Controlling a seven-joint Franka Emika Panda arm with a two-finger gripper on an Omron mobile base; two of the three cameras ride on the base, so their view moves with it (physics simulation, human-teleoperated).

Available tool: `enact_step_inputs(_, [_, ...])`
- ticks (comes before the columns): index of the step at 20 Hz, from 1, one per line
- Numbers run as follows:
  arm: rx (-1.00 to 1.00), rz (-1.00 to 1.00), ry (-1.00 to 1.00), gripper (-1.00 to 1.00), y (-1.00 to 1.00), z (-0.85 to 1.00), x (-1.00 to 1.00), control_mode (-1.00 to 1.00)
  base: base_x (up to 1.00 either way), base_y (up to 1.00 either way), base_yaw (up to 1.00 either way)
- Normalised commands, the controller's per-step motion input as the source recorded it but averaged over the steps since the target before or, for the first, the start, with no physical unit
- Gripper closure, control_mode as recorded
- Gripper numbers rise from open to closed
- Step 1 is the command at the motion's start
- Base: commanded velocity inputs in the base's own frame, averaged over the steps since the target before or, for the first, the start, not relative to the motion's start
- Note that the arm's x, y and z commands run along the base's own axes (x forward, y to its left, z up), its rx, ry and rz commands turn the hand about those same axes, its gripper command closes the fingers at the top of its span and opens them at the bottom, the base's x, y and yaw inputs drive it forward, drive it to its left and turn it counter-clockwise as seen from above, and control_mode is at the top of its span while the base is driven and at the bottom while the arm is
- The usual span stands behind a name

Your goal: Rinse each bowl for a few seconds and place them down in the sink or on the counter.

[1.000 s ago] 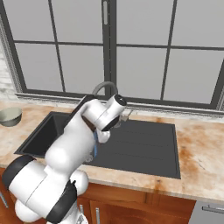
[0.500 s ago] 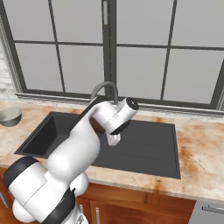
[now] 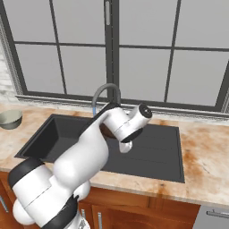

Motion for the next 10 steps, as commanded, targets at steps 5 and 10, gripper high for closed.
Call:
enact_step_inputs(5, [0.00,0.00,0.00,1.00,-0.43,-0.13,0.00,-1.00,0.00,0.00,0.00])
enact_step_inputs(10, [0.00,0.00,0.00,1.00,-0.39,-0.13,0.00,-1.00,0.00,0.00,0.00])
